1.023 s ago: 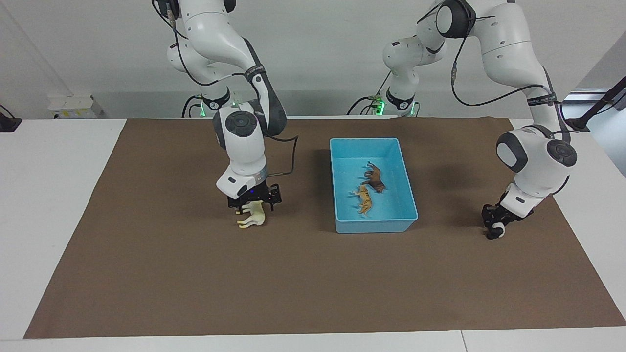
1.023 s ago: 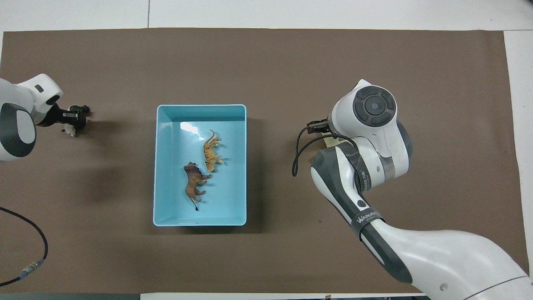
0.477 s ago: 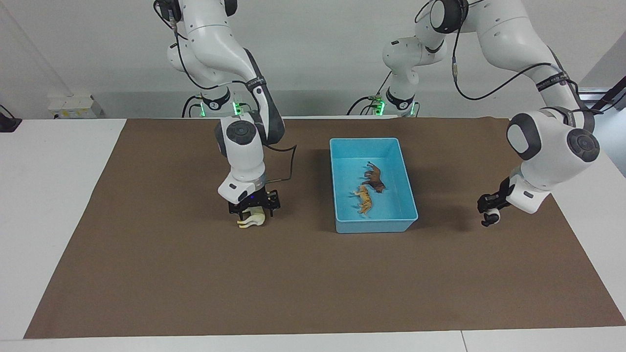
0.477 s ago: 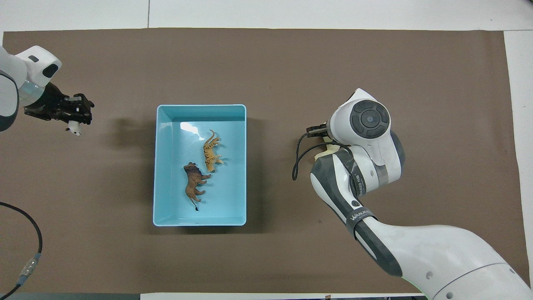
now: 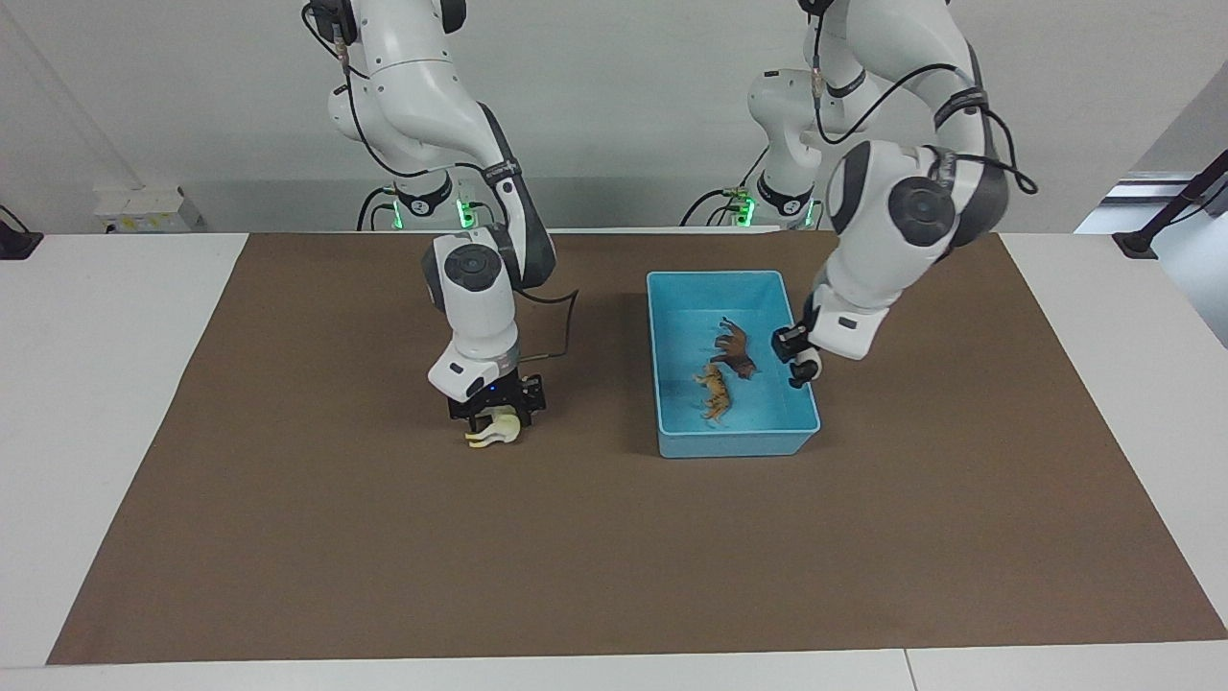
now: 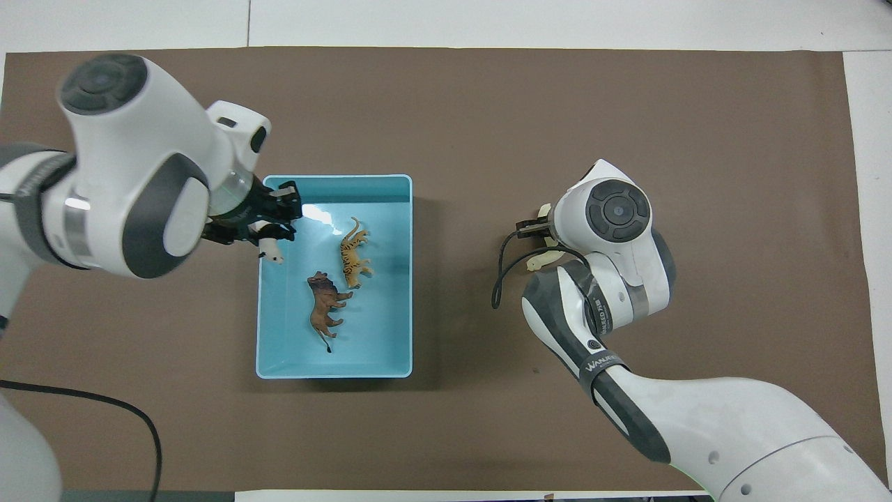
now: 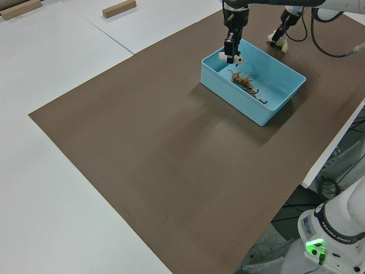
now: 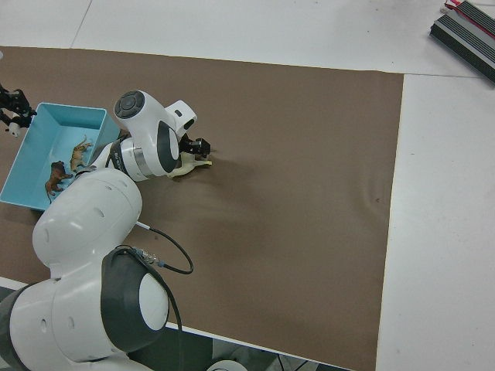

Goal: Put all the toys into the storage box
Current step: 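Carry the cow over the box and release it with the left gripper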

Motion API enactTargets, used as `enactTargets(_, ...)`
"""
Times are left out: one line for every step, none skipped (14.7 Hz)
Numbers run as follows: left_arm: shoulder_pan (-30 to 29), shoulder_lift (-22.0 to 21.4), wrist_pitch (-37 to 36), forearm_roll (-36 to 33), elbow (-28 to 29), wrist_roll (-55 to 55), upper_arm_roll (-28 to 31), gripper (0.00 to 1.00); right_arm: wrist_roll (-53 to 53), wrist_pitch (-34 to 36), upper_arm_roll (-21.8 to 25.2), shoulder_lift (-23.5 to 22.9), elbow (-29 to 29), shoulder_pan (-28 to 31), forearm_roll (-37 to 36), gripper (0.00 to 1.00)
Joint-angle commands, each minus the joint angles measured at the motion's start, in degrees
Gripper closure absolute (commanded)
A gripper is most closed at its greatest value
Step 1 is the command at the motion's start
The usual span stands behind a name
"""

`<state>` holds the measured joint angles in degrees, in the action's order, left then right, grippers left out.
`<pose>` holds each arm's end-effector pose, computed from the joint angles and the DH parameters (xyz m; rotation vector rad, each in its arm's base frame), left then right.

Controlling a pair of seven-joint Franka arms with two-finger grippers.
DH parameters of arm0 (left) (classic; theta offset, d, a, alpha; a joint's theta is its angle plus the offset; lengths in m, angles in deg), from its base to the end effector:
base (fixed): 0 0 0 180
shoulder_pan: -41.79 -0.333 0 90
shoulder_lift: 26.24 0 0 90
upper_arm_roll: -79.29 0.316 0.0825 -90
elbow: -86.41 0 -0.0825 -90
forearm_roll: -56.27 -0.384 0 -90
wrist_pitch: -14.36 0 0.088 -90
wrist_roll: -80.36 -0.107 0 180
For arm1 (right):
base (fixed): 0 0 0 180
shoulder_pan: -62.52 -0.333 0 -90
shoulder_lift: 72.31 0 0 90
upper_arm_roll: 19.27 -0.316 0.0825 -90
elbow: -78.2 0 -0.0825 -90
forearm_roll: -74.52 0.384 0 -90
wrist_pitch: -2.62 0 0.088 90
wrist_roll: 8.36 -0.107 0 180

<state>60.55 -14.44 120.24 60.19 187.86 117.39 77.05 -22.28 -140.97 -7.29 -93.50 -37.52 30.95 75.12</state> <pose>0.5628 -0.2204 0.4326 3.0960 0.4728 -0.2315 0.5769 0.2102 0.2824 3.1009 0.1697 0.2159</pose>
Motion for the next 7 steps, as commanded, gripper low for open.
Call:
enactTargets(3.9, -6.5, 13.3, 0.7, 15.8, 3.8, 1.3, 1.00, 1.1, -2.6, -0.5, 1.1, -2.2, 0.8, 0.6, 1.00)
enactTargets(5.4, -7.4, 14.5, 0.7, 17.7, 5.2, 1.3, 1.00, 1.1, -2.6, -0.5, 1.1, -2.1, 0.8, 0.6, 1.00)
enactTargets(5.9, -7.5, 14.4, 0.7, 18.0, 5.1, 1.3, 0.87, 0.9, -2.0, -0.5, 1.1, -1.8, 0.5, 0.7, 1.00)
enactTargets(5.9, -7.4, 13.9, 0.7, 17.6, 5.0, 1.3, 0.45, 1.0, -1.8, -0.5, 1.1, -1.6, 0.7, 0.7, 1.00)
enactTargets(5.9, -7.4, 13.7, 0.7, 17.1, 5.2, 1.3, 0.20, 0.9, -1.3, -0.5, 1.1, -1.4, 0.7, 0.7, 1.00)
enactTargets(5.9, -7.3, 13.3, 0.7, 16.9, 4.9, 1.3, 0.00, 0.8, 0.5, -0.5, 1.1, -0.4, 0.6, 0.7, 1.00)
enactTargets(6.0, -7.5, 12.7, 0.7, 16.6, 4.8, 1.3, 0.00, 0.7, 3.5, -0.5, 1.1, 1.9, 0.6, 0.7, 1.00)
